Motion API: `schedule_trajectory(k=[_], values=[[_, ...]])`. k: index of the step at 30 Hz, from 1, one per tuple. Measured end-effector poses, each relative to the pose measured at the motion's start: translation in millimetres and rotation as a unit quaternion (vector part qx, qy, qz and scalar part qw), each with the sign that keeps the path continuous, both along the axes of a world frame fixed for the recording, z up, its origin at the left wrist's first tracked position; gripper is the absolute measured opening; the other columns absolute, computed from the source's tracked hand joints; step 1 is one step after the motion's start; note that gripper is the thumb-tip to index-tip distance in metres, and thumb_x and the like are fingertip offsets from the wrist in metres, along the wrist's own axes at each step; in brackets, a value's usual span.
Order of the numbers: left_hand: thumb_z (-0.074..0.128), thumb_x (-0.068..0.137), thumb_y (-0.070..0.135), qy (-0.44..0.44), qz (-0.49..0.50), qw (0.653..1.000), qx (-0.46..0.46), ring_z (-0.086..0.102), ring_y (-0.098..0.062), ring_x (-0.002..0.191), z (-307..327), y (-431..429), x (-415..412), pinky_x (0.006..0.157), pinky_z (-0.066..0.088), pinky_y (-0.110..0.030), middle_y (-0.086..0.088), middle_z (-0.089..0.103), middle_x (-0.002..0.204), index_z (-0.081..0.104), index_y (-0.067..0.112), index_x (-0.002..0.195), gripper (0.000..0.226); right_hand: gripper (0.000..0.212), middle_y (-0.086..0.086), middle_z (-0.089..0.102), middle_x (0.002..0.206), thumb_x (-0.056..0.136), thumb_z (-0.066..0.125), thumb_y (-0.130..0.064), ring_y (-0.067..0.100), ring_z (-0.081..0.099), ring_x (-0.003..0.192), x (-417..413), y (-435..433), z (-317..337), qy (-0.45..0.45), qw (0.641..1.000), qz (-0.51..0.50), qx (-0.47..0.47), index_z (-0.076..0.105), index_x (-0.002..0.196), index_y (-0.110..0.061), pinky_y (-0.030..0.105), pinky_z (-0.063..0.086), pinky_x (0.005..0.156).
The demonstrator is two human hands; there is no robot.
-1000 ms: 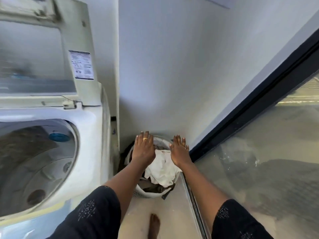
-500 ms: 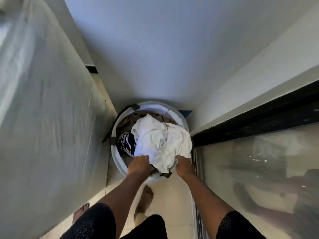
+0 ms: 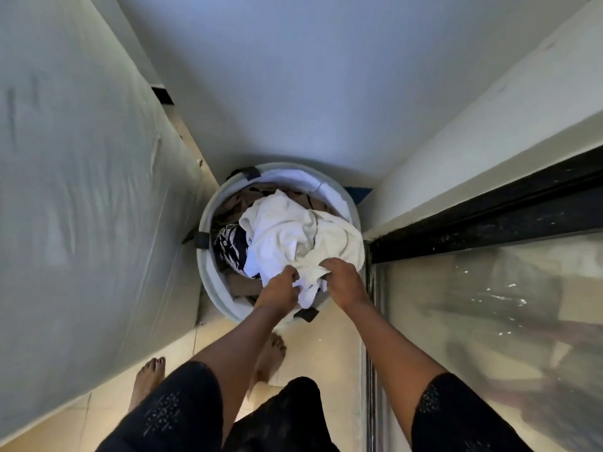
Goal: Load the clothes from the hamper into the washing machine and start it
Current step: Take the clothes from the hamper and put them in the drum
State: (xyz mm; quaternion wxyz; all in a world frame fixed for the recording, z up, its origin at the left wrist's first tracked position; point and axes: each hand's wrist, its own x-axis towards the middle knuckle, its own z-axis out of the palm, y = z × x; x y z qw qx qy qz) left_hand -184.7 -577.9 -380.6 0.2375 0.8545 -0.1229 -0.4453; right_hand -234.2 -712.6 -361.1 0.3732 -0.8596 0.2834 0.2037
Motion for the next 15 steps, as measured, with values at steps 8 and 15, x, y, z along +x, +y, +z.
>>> schedule_trajectory(k=[8, 15], values=[[0.056, 0.090, 0.030, -0.057, 0.059, 0.993, -0.083, 0.054, -0.026, 0.109, 100, 4, 37, 0.080, 0.038, -0.030, -0.008, 0.058, 0.110, 0.049, 0.009, 0.114, 0.033, 0.026, 0.014, 0.064, 0.118, 0.092, 0.049, -0.009, 0.028, 0.058, 0.111, 75, -7, 143, -0.138, 0.990, 0.017, 0.016, 0.060, 0.115, -0.008, 0.033, 0.043, 0.088], [0.036, 0.097, 0.014, -0.137, 0.200, 0.949, -0.201, 0.053, -0.024, 0.081, 219, 28, 90, 0.061, 0.038, -0.027, -0.007, 0.061, 0.089, 0.052, 0.016, 0.105, 0.018, 0.011, 0.010, 0.055, 0.077, 0.096, 0.045, -0.017, 0.023, 0.047, 0.073, 108, -4, 262, -0.198, 0.980, 0.008, 0.018, 0.053, 0.090, -0.011, 0.025, 0.030, 0.059]])
